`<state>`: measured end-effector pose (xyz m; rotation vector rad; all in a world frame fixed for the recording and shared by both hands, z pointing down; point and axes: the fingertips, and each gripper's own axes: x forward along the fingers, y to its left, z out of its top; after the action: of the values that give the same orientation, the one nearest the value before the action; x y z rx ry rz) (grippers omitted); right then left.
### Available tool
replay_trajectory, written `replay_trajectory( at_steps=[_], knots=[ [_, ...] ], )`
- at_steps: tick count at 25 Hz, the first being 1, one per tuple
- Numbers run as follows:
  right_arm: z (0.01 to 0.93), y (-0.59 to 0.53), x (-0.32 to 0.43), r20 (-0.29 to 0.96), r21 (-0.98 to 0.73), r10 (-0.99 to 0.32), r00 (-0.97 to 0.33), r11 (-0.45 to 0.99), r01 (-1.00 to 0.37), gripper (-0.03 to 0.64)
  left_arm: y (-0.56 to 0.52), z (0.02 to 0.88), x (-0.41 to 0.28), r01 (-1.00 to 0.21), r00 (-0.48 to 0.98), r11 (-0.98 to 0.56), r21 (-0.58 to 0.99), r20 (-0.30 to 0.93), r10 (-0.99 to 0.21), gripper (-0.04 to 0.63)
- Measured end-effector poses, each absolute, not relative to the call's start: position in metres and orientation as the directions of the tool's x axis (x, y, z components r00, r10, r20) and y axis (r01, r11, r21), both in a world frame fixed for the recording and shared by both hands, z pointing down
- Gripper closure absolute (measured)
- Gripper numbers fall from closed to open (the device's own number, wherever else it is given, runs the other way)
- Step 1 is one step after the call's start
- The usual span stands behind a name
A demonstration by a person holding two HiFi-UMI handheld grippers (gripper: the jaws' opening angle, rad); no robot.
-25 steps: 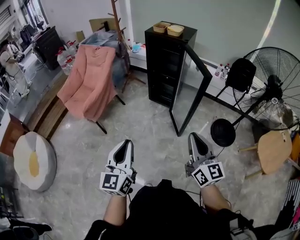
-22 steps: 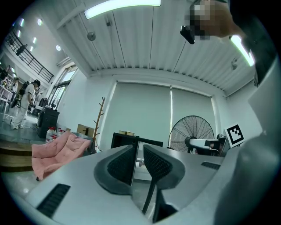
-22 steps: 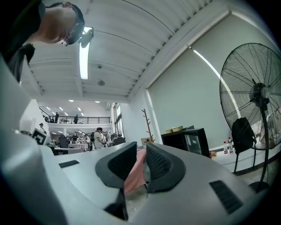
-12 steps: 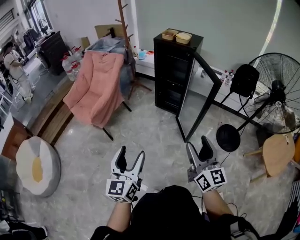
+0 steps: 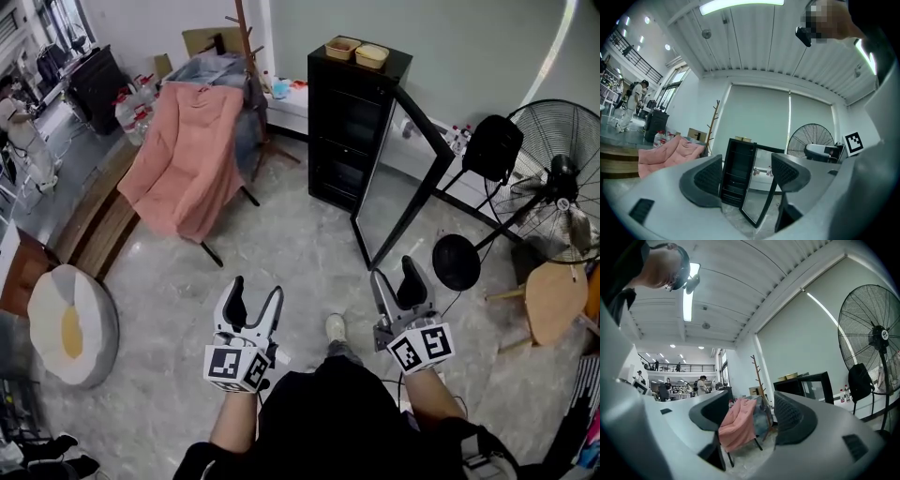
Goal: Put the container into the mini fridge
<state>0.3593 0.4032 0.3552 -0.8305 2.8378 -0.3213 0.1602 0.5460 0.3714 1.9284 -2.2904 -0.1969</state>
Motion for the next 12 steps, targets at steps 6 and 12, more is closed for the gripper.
replay_trajectory(
  at_steps=[6,12],
  knots=[
    [0.364,0.340,0.335,-0.096,-0.224,-0.523,-0.847,0.840,-0.494,0.324,0.497,0.360,0.137,-0.959,-0.217,0.211,0.190,-0.011,-0.976,0.264],
    [0.361,0.282,0.316,-0.129,-0.259,-0.499,-0.857,0.851,-0.456,0.324,0.447,0.350,0.122,-0.951,-0.245,0.236,0.199,-0.023,-0.969,0.264]
  ],
)
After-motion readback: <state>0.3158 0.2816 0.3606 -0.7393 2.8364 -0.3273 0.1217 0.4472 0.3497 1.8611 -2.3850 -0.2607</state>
